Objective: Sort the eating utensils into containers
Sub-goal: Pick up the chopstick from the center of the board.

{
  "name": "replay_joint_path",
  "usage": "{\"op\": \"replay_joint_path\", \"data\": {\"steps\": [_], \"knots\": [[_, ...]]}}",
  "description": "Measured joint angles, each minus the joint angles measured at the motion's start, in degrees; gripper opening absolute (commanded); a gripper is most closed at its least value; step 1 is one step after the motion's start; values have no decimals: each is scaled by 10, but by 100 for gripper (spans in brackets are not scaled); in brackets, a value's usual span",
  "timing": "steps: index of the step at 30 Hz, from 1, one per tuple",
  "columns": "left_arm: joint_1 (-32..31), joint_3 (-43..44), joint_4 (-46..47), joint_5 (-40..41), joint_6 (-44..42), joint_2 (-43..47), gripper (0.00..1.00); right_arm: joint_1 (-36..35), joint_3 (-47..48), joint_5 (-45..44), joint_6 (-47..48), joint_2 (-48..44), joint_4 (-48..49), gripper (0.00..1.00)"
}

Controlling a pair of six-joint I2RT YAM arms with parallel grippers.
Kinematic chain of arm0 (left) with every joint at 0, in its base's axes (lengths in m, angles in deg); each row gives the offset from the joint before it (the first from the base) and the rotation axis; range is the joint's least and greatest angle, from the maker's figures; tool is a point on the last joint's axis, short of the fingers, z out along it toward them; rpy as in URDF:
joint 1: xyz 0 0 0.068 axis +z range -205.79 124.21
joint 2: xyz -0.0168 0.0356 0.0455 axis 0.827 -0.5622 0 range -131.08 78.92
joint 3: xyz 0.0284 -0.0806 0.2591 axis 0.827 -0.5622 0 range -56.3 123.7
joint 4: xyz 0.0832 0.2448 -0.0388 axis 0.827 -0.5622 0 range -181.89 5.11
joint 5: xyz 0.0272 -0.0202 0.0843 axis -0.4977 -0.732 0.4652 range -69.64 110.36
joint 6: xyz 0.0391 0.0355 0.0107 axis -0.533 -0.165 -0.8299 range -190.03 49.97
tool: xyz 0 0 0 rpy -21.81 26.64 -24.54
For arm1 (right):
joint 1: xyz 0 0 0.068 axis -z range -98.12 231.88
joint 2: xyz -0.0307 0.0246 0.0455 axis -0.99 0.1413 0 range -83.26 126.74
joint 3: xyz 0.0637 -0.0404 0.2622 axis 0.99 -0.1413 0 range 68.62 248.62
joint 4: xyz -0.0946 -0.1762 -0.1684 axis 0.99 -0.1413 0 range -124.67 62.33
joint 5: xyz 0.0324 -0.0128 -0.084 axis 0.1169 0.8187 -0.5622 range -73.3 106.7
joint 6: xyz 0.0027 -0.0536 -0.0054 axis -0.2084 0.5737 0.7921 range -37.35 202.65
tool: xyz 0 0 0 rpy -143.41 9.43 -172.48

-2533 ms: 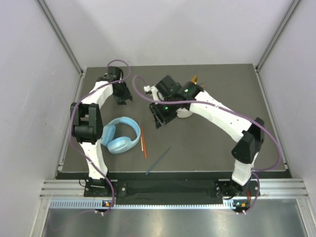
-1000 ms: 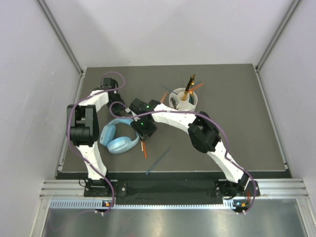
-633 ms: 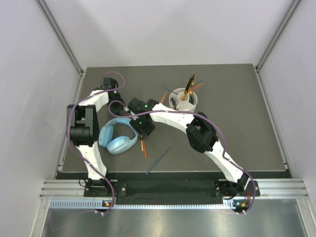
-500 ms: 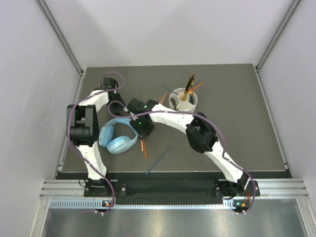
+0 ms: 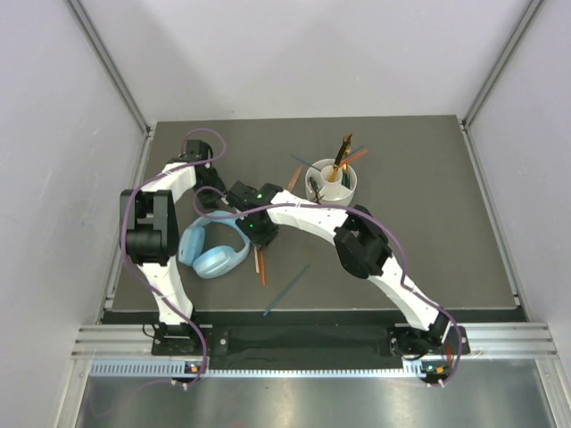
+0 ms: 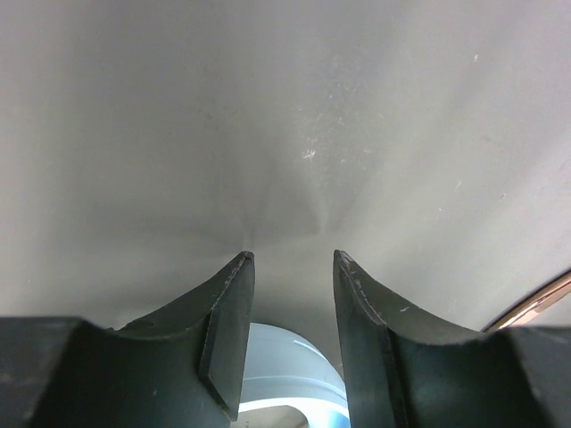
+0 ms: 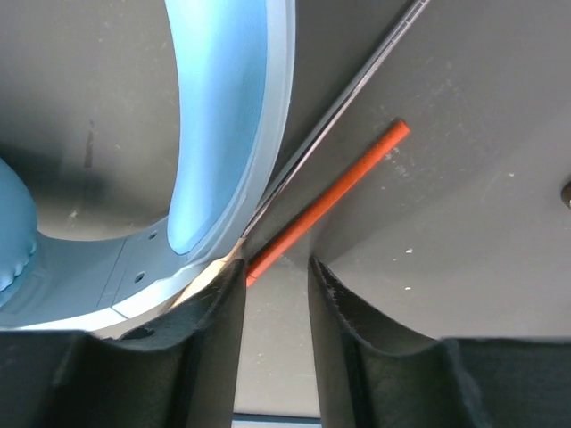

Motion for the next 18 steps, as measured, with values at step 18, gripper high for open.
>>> {"op": "replay_joint_path", "data": {"steps": [18], "knots": [[0, -10, 3, -5, -2, 14, 45, -2, -73, -34, -11, -37, 31, 0]]}}
